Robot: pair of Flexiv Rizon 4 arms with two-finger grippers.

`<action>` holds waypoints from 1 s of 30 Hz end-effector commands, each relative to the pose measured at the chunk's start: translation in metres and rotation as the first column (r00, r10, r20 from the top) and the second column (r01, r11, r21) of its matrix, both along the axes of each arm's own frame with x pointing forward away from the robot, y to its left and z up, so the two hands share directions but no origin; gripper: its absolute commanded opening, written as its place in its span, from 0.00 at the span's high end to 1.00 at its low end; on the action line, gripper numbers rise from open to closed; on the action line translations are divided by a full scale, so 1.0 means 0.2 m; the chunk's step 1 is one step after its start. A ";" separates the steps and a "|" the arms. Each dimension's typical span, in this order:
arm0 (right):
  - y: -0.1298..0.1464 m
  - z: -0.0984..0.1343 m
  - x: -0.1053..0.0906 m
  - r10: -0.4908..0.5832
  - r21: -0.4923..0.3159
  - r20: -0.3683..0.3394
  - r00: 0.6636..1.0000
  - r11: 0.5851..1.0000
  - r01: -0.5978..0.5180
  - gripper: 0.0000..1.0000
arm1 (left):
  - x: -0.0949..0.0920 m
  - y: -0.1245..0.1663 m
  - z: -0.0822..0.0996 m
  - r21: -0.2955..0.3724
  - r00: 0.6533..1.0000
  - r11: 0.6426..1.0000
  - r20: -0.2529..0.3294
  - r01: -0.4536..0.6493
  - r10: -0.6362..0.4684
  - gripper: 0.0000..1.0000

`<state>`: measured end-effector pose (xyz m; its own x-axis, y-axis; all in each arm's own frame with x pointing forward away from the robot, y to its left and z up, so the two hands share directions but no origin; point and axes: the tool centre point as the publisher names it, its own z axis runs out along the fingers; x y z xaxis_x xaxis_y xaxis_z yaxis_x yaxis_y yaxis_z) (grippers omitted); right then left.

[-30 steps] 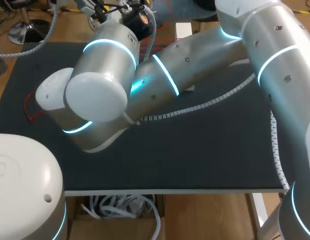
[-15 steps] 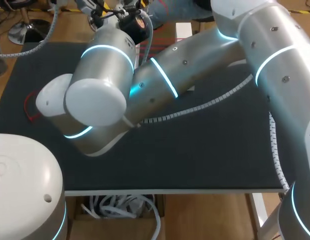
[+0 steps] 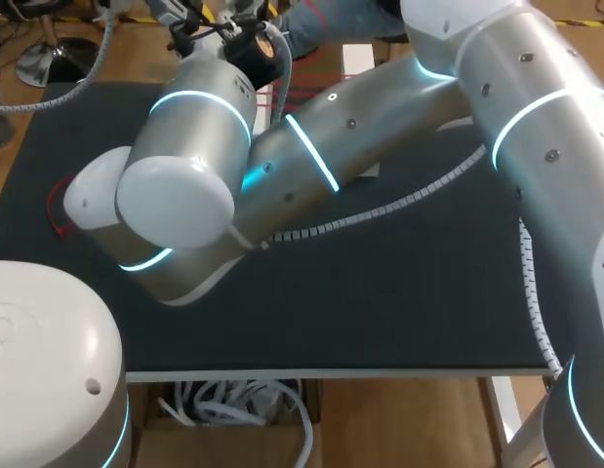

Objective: Grab the tape and strap the tape.

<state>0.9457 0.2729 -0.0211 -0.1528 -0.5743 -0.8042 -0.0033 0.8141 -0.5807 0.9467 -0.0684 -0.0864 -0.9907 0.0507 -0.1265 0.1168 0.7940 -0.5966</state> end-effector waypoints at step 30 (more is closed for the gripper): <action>0.05 -0.04 0.00 -0.003 -0.019 -0.008 1.000 1.000 0.002 1.00 | 0.00 0.00 0.00 0.003 1.000 1.000 -0.002 0.001 -0.001 1.00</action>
